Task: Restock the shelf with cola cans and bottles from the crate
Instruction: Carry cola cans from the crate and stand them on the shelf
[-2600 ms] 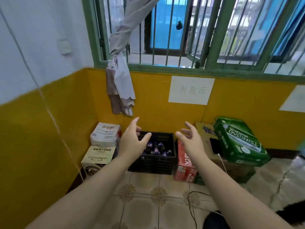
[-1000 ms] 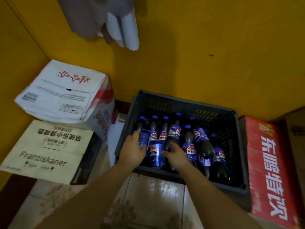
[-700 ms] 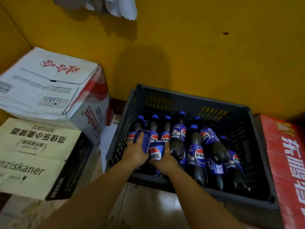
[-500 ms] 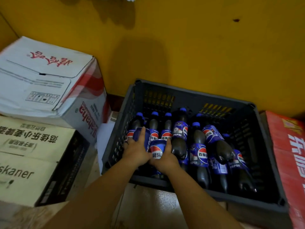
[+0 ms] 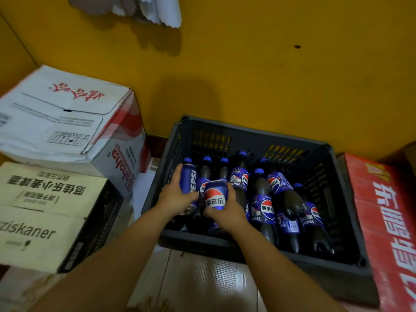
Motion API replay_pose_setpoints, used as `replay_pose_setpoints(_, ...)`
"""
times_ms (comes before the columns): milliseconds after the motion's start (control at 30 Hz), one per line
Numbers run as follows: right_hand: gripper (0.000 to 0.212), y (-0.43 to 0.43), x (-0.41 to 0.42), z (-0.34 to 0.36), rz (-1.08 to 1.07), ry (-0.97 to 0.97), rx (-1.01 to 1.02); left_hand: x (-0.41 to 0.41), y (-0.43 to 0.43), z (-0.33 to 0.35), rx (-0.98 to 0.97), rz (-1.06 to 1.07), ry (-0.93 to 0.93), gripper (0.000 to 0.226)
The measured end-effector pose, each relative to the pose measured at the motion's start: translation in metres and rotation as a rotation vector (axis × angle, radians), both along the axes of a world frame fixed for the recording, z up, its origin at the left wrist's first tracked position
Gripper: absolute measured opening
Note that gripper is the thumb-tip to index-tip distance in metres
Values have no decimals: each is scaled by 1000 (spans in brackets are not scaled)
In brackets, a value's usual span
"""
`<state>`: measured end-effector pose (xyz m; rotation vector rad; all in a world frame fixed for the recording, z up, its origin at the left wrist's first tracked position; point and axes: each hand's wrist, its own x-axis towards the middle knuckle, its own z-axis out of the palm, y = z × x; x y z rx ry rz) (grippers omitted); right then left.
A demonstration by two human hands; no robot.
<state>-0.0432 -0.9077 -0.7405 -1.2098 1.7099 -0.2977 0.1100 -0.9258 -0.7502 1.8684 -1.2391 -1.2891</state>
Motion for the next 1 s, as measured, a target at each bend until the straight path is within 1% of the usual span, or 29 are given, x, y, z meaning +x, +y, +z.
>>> replay_pose_setpoints(133,98,3,-14,52,-207,-211,-49,5,12,77,-105,189,387,82)
replay_pose_setpoints(233,84,3,-26,114,-307,-371,-64,7,20,145,-89,299,733,84)
replay_pose_setpoints(300,86,1,-31,160,-358,-474,-54,4,24,192,-71,341,923,81)
replay_pose_setpoints(333,88,0,-34,184,-384,-518,-41,2,25,216,-58,341,978,80)
replay_pose_setpoints(367,89,0,-35,209,-400,-556,-32,1,27,240,-41,334,1011,81)
replay_pose_setpoints(467,84,2,-37,286,-412,-669,-15,0,32,312,-12,303,1071,86)
replay_pose_setpoints(567,82,9,-35,361,-432,-767,7,3,36,379,14,326,1152,100)
replay_pose_setpoints(633,84,14,-31,408,-442,-774,4,6,40,423,45,328,1210,114)
replay_pose_setpoints(667,82,15,-29,430,-438,-758,-9,8,42,443,54,325,1234,116)
replay_pose_setpoints(700,80,17,-27,451,-428,-742,-30,10,43,462,52,325,1256,112)
replay_pose_setpoints(767,79,19,-23,491,-417,-720,-75,13,46,501,36,311,1280,95)
replay_pose_setpoints(800,78,19,-21,510,-418,-715,-97,14,48,521,33,282,1273,92)
replay_pose_setpoints(867,75,19,-18,543,-424,-714,-142,15,52,557,33,208,1243,97)
replay_pose_setpoints(933,74,19,-13,572,-434,-731,-200,17,56,588,21,165,1249,106)
replay_pose_setpoints(1000,80,21,-9,596,-432,-761,-257,19,58,614,-21,150,1266,114)
